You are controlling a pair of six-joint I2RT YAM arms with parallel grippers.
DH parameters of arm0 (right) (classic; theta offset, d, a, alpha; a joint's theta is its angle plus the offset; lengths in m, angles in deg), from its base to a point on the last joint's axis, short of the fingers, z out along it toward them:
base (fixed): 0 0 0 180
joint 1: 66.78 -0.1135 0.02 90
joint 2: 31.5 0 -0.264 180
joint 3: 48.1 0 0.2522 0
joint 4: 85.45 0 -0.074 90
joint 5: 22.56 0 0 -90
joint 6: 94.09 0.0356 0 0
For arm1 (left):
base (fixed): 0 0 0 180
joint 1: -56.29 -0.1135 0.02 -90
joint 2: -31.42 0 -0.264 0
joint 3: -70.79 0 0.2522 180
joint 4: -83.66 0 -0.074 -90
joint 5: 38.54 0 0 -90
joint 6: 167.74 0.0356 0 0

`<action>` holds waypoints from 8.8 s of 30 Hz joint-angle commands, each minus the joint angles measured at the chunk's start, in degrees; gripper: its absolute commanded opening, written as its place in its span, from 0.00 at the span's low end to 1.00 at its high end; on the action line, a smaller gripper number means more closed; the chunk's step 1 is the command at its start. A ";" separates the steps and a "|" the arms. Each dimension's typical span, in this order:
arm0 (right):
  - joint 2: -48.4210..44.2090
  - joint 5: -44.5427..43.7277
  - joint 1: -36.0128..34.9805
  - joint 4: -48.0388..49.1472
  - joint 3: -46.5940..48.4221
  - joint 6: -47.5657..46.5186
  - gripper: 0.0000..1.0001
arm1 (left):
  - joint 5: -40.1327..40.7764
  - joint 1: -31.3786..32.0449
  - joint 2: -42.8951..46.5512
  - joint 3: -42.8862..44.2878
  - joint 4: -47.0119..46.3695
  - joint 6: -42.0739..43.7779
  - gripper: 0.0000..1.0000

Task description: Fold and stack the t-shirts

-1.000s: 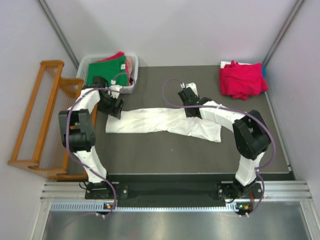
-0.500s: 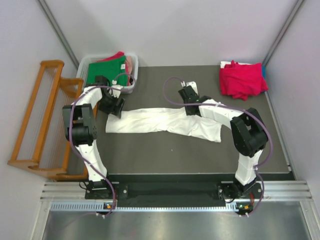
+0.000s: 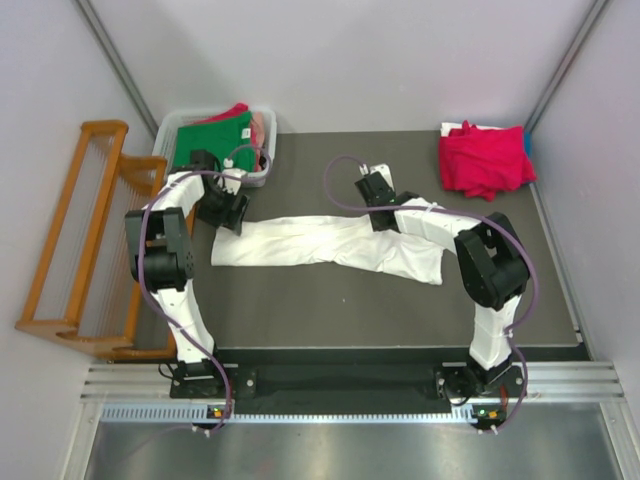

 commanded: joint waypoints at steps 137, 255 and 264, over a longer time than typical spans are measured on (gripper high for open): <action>-12.58 -10.26 -5.49 3.39 -6.78 -1.33 0.45 | -0.51 0.14 16.23 -5.47 0.92 -0.62 0.00; -1.50 -3.85 0.32 3.92 -1.94 -0.97 0.45 | 1.69 -0.38 4.63 -3.19 -4.36 -2.82 0.09; -0.88 -3.49 -0.91 3.48 -0.88 -1.32 0.44 | 1.60 -0.38 4.81 -3.37 -4.27 -2.64 0.09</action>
